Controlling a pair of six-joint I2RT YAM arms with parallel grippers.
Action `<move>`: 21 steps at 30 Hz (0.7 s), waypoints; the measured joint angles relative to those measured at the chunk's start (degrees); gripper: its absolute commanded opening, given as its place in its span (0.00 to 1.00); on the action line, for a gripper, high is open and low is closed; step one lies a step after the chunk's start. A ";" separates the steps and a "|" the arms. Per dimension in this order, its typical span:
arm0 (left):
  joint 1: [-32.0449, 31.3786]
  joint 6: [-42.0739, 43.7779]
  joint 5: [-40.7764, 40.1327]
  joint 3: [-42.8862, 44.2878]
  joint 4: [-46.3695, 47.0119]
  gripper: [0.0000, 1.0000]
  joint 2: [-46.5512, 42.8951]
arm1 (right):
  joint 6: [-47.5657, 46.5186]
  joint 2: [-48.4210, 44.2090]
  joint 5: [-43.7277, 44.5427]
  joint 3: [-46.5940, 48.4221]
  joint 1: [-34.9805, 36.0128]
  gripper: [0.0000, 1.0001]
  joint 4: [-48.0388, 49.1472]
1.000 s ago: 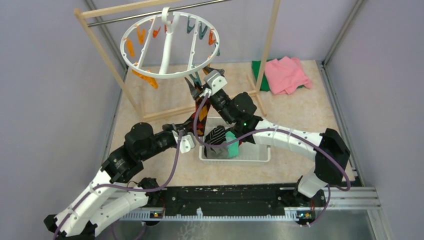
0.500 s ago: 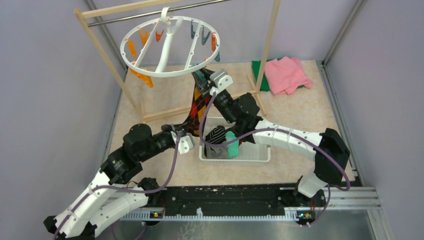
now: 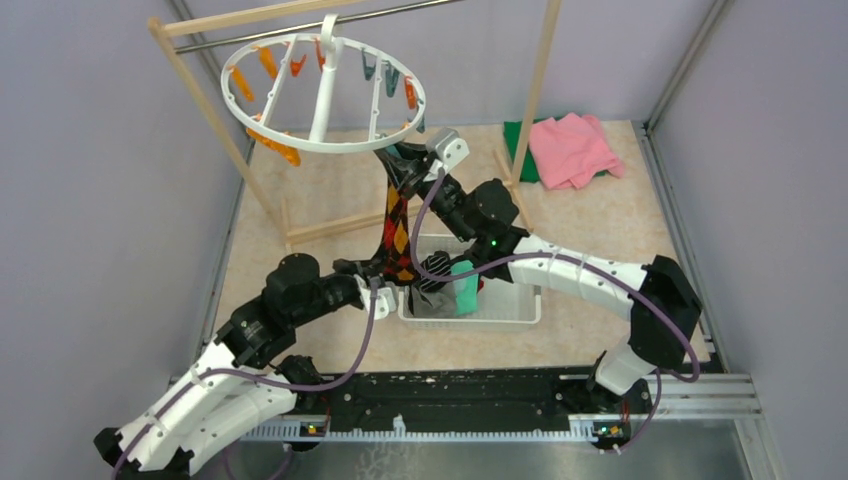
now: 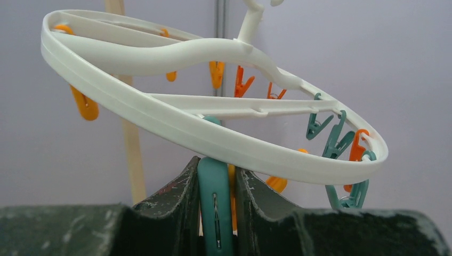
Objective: Remove the socks clipped to the hanger
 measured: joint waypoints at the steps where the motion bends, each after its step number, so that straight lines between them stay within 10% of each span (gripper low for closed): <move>1: 0.00 0.74 0.46 -0.87 0.00 0.00 0.00 | 0.74 -0.09 -0.26 0.00 -0.07 0.00 -0.35; 16: 0.00 8.02 1.73 -4.31 2.49 0.00 3.61 | 12.68 -2.86 -6.99 -1.16 -3.89 0.00 -5.49; 21: 0.00 8.09 -0.31 -4.31 5.20 0.00 3.61 | 20.57 -3.56 -12.24 -1.14 -6.78 0.44 -6.23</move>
